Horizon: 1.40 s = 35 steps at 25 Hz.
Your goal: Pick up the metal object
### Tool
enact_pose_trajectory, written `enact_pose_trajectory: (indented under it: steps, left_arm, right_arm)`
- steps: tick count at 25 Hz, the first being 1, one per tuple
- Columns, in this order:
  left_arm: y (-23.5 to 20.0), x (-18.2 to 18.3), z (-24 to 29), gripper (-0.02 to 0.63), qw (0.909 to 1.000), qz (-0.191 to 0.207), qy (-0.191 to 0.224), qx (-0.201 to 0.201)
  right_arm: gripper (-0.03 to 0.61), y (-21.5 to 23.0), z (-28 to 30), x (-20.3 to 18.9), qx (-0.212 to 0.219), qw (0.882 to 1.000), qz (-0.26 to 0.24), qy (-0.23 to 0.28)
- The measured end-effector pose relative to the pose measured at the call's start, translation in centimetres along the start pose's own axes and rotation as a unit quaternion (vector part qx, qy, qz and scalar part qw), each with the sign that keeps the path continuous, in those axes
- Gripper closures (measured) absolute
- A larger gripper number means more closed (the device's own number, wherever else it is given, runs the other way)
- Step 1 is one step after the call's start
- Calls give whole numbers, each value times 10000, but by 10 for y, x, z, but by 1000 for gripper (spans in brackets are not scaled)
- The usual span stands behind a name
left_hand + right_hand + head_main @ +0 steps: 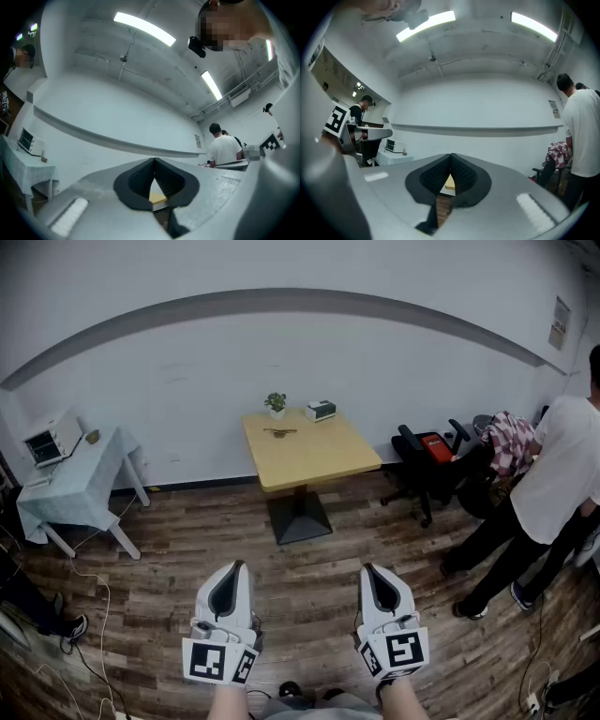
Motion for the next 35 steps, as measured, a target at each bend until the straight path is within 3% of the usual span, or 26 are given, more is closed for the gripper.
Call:
enact_pose_trajectory:
  steps: [15, 21, 26, 35]
  left_arm:
    - [-8, 1, 3, 609, 9999, 16, -3, -132]
    - [-17, 1, 5, 609, 9995, 241, 62, -177]
    - [-22, -2, 9, 609, 9995, 163, 29, -284]
    - [-40, -10, 33, 518, 9993, -3, -35, -371]
  right_arm:
    - [577, -9, 5, 2, -77, 10000, -20, 32]
    - [577, -18, 7, 6, 60, 9989, 131, 452]
    - [577, -23, 12, 4, 45, 9991, 97, 418]
    - [577, -18, 44, 1, 28, 9984, 168, 535]
Point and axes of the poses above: the fingertips, and each gripper's own axes: z forward along the fingers, y to its right, x out of its top, the point moved 6 cm from there along -z, backward along the fingers, and after that the axes turned 7 degrees about -y, right-handed, at the moved point
